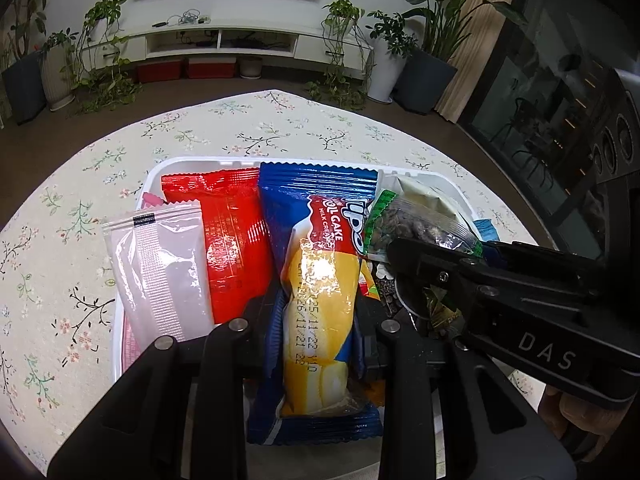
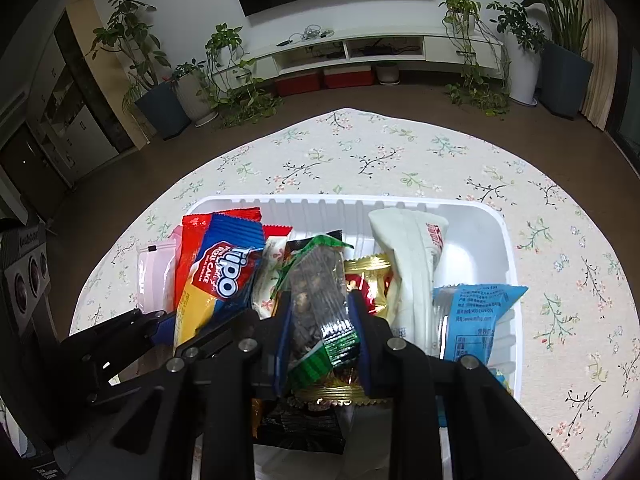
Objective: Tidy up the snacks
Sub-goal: 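Carry both bags into the tray and lower them onto the snacks, then open both grippers and lift them away from the tray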
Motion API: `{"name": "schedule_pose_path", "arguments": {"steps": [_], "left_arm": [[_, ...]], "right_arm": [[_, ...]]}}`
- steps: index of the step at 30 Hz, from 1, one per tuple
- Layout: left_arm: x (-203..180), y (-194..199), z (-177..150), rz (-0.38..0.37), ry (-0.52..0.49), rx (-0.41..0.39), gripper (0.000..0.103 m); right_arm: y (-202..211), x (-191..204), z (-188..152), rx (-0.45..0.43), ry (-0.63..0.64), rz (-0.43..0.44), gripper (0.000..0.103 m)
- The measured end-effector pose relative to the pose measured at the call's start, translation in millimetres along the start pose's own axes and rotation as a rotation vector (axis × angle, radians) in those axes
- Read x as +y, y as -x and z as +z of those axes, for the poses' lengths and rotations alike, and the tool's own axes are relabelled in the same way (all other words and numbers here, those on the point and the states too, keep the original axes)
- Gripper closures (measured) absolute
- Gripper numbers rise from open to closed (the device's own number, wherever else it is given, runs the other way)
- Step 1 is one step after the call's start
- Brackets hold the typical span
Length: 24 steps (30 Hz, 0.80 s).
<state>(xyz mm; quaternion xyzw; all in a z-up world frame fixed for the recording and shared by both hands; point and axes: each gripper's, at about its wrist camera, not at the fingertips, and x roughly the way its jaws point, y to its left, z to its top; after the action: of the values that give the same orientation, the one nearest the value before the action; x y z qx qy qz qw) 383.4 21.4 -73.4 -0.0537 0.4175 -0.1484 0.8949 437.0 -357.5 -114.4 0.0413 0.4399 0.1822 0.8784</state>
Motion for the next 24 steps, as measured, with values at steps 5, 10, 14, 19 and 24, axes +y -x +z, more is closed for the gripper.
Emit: {"name": "schedule_pose_path", "arguments": {"steps": [5,10,14,19,24], "left_arm": [[-4.4,0.2,-3.7,0.012,-0.015,-0.015,0.077],[-8.9,-0.5,-5.8,0.033,-0.043,-0.029,0.076],[-8.6,-2.2,-3.4,0.006,-0.043,-0.031,0.059],[-20.3,-2.0,-3.2,0.004,-0.082,-0.051,0.023],[-18.9,-1.0,-0.6,0.006,-0.061,-0.055,0.022]], "right_arm": [[0.3,1.8,-3.1,-0.012,0.005,-0.005,0.074],[1.0,11.3,-2.3,-0.004,0.050,-0.044,0.071],[5.5,16.6,-3.2,-0.020,0.073,-0.052,0.055],[19.5,18.8,-3.1,-0.059,0.103,-0.086,0.046],[42.1,18.7,-3.4,-0.112,0.131,-0.114,0.046]]}}
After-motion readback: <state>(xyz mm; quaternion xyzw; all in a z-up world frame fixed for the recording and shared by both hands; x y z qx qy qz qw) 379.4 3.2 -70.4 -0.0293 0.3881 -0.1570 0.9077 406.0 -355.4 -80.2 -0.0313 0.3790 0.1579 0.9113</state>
